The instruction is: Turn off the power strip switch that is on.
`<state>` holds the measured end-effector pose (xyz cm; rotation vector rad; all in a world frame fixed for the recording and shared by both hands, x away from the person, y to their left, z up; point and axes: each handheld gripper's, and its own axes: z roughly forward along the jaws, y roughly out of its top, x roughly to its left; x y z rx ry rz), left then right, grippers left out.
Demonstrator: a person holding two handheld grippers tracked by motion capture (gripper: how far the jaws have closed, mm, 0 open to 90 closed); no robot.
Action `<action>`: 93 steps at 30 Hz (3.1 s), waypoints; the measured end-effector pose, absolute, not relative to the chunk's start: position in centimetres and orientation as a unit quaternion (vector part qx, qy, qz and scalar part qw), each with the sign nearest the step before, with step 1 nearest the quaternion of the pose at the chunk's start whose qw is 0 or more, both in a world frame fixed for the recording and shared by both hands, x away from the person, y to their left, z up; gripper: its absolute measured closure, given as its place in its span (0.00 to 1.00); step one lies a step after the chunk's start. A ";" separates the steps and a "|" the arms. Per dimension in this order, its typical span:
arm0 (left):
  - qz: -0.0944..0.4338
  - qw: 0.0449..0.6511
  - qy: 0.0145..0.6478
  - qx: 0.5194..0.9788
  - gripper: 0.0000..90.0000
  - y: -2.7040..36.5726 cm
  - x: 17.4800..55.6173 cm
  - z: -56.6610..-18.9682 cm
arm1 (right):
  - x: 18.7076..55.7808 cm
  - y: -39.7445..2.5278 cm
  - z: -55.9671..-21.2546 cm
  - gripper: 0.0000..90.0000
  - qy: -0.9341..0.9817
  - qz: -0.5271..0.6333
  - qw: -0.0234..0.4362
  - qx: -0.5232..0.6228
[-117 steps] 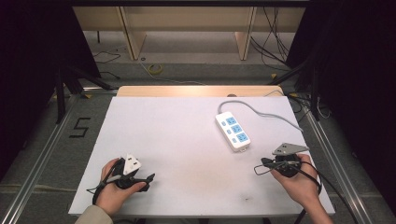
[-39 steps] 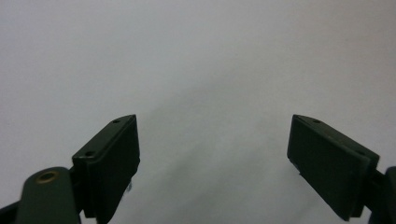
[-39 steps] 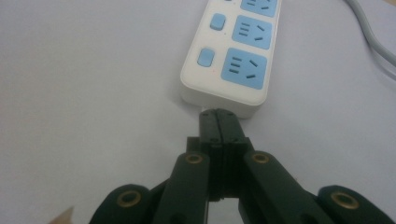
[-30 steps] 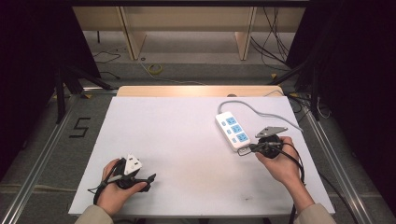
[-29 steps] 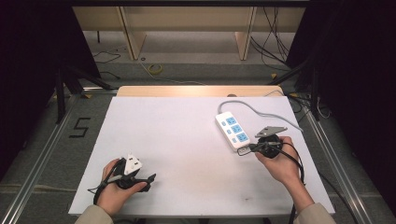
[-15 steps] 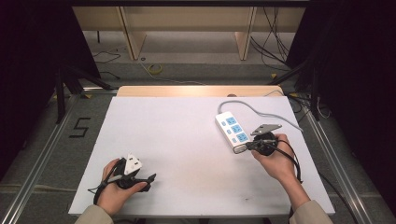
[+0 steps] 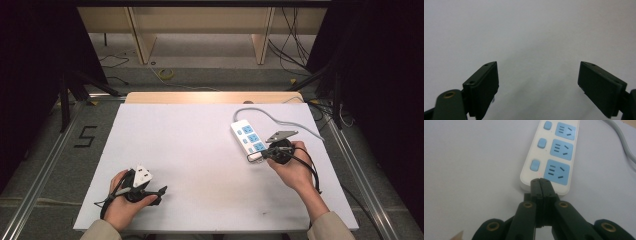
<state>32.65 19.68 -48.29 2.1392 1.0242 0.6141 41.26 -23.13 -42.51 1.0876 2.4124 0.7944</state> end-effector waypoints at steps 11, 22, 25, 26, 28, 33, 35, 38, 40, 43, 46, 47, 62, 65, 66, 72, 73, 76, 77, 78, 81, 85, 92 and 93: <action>0.236 0.339 0.393 0.822 0.19 19.7 32.6 -48.3 | 41.8 -22.8 -42.4 1.00 0.859 0.278 0.188 0.386; 0.238 0.336 0.390 0.823 0.19 19.7 32.6 -48.3 | 42.5 -22.4 -42.3 1.00 0.860 0.274 0.187 0.387; 0.238 0.335 0.391 0.824 0.19 19.6 32.6 -48.2 | 42.7 -22.3 -42.3 1.00 0.861 0.273 0.185 0.387; 0.238 0.335 0.391 0.824 0.19 19.6 32.6 -48.2 | 42.8 -22.3 -42.3 1.00 0.861 0.272 0.186 0.387; 0.237 0.335 0.391 0.824 0.19 19.6 32.6 -48.2 | 42.9 -22.2 -42.2 1.00 0.861 0.271 0.185 0.388; 0.238 0.336 0.391 0.823 0.19 19.6 32.6 -48.2 | 43.2 -22.1 -42.1 1.00 0.862 0.267 0.187 0.387; 0.238 0.335 0.391 0.823 0.19 19.6 32.6 -48.2 | 43.3 -22.1 -42.1 1.00 0.862 0.266 0.187 0.388; 0.238 0.336 0.391 0.823 0.19 19.6 32.7 -48.2 | 43.4 -22.1 -42.0 1.00 0.863 0.263 0.186 0.389; 0.238 0.336 0.391 0.823 0.19 19.6 32.7 -48.2 | 43.6 -22.0 -42.0 1.00 0.863 0.262 0.187 0.389; 0.238 0.336 0.391 0.823 0.19 19.6 32.7 -48.2 | 43.7 -21.9 -42.0 1.00 0.864 0.260 0.186 0.389; 0.238 0.336 0.391 0.823 0.19 19.6 32.7 -48.2 | 44.0 -21.8 -42.1 1.00 0.864 0.259 0.185 0.389; 0.238 0.336 0.391 0.823 0.19 19.6 32.7 -48.2 | 44.0 -21.8 -42.1 1.00 0.865 0.257 0.185 0.389; 0.238 0.336 0.390 0.823 0.19 19.6 32.7 -48.2 | 44.9 -21.4 -42.3 1.00 0.866 0.250 0.181 0.393; 0.238 0.336 0.391 0.823 0.19 19.6 32.7 -48.2 | 45.2 -21.4 -42.3 1.00 0.867 0.248 0.180 0.392; 0.238 0.336 0.390 0.824 0.19 19.6 32.7 -48.2 | 45.2 -21.3 -42.3 1.00 0.867 0.247 0.180 0.394; 0.238 0.337 0.390 0.823 0.19 19.6 32.7 -48.2 | 45.5 -21.1 -42.2 1.00 0.867 0.246 0.179 0.394; 0.238 0.336 0.390 0.824 0.19 19.6 32.7 -48.2 | 45.6 -21.0 -42.2 1.00 0.868 0.246 0.178 0.393; 0.238 0.336 0.390 0.824 0.19 19.6 32.7 -48.2 | 45.7 -20.9 -42.2 1.00 0.868 0.245 0.176 0.394; 0.238 0.336 0.390 0.824 0.19 19.6 32.7 -48.2 | 45.8 -20.8 -42.2 1.00 0.868 0.246 0.176 0.393; 0.238 0.336 0.390 0.824 0.19 19.6 32.7 -48.2 | 45.8 -20.8 -42.2 1.00 0.868 0.246 0.176 0.394; 0.238 0.337 0.390 0.823 0.19 19.6 32.7 -48.2 | 45.9 -20.6 -42.3 1.00 0.870 0.244 0.175 0.391; 0.237 0.337 0.390 0.824 0.19 19.6 32.7 -48.2 | 46.0 -20.5 -42.3 1.00 0.870 0.243 0.173 0.392; 0.238 0.337 0.390 0.824 0.19 19.6 32.7 -48.2 | 46.2 -20.3 -42.3 1.00 0.871 0.241 0.171 0.393; 0.238 0.337 0.390 0.824 0.19 19.6 32.7 -48.2 | 46.3 -20.2 -42.2 1.00 0.870 0.241 0.171 0.393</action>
